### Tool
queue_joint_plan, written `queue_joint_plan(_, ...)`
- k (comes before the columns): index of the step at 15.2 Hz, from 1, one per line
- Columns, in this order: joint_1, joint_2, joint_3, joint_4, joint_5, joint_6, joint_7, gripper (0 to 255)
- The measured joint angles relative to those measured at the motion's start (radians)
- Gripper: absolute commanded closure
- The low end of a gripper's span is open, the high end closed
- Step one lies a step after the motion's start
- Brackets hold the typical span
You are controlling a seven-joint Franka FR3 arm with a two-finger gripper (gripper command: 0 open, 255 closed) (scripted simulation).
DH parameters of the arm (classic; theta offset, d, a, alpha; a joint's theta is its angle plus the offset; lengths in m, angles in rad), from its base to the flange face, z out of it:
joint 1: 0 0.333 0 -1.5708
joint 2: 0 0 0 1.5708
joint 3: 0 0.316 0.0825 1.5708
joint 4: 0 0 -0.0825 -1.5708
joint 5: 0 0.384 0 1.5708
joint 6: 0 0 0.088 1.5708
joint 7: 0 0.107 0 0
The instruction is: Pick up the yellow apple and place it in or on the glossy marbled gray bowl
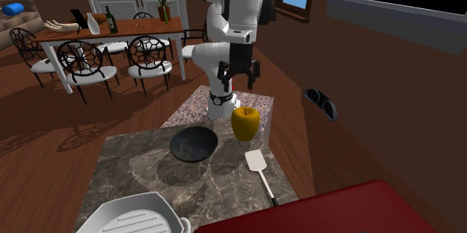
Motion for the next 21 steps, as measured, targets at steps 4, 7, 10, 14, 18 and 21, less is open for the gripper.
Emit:
queue_joint_plan(4,0.094,-0.024,0.029,-0.094,0.02,0.084,-0.066,0)
queue_joint_plan(7,0.104,-0.009,0.037,-0.13,0.025,0.137,-0.073,0)
queue_joint_plan(10,0.101,0.033,0.045,-0.155,0.029,0.203,-0.073,0)
queue_joint_plan(14,0.101,0.04,0.047,-0.168,0.031,0.224,-0.074,0)
queue_joint_plan(18,0.101,0.041,0.048,-0.168,0.031,0.226,-0.073,255)
queue_joint_plan(21,0.101,0.041,0.048,-0.168,0.031,0.226,-0.073,255)
